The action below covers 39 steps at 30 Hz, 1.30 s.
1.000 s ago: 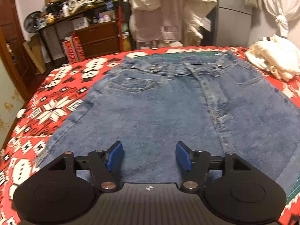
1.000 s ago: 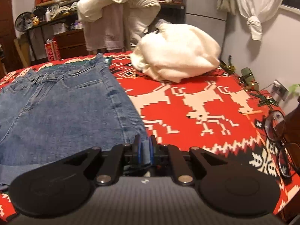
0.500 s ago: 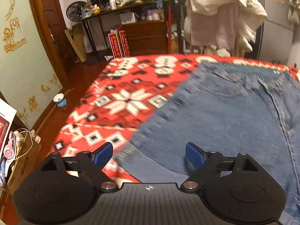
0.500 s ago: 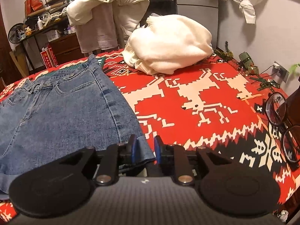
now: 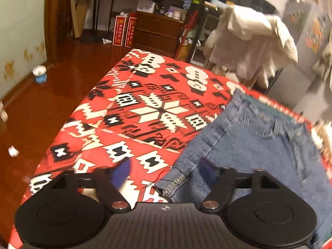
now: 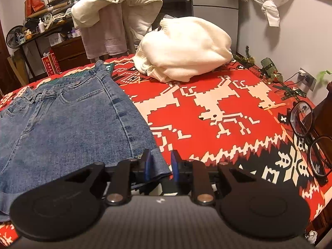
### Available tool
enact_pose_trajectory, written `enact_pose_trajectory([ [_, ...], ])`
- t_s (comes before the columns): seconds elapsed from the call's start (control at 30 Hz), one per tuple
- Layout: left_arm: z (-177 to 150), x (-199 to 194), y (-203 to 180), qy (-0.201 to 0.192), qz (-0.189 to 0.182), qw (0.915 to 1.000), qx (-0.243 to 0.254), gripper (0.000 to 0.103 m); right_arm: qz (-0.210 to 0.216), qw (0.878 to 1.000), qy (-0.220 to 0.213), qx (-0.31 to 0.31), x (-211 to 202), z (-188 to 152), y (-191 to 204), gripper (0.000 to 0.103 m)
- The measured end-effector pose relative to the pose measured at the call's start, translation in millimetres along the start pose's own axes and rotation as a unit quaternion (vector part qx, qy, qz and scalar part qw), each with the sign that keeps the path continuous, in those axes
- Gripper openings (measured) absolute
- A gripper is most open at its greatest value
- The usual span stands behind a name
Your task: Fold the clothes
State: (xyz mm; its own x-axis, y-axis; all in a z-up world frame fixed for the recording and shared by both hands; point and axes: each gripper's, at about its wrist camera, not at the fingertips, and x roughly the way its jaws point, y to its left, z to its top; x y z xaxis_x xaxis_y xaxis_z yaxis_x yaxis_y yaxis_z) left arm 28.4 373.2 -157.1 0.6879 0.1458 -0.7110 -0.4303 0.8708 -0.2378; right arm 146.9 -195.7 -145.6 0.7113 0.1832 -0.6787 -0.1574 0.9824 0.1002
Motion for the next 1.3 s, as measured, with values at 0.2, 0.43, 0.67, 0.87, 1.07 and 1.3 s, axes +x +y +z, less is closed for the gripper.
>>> enact_pose_trajectory([
  [0.2, -4.5, 3.4, -1.2, 0.023, -0.004, 0.9992, 0.034, 0.023, 0.000, 1.000, 0.000, -0.001, 0.2, -0.8, -0.5, 0.023],
  [0.43, -3.7, 10.2, -1.7, 0.033, -0.022, 0.9975, 0.059, 0.038, -0.002, 1.000, -0.001, 0.009, 1.6, -2.8, -6.1, 0.037],
  [0.67, -5.9, 8.6, -8.0, 0.043, -0.036, 0.9959, 0.071, 0.044, 0.007, 1.000, 0.000, 0.022, 1.9, -2.7, -9.3, 0.038],
  [0.87, -9.0, 7.4, -12.5, 0.042, -0.037, 0.9961, 0.068, 0.042, 0.030, 0.999, 0.007, 0.044, 0.0, -2.3, -16.3, 0.037],
  [1.07, -9.4, 5.2, -13.8, 0.039, -0.019, 0.9969, 0.065, 0.015, 0.044, 0.998, 0.018, 0.047, 4.0, 1.2, -12.9, 0.014],
  [1.3, -18.7, -18.6, -19.2, 0.026, -0.007, 0.9982, 0.053, 0.010, 0.015, 1.000, 0.007, 0.010, -10.2, 5.7, -0.1, 0.004],
])
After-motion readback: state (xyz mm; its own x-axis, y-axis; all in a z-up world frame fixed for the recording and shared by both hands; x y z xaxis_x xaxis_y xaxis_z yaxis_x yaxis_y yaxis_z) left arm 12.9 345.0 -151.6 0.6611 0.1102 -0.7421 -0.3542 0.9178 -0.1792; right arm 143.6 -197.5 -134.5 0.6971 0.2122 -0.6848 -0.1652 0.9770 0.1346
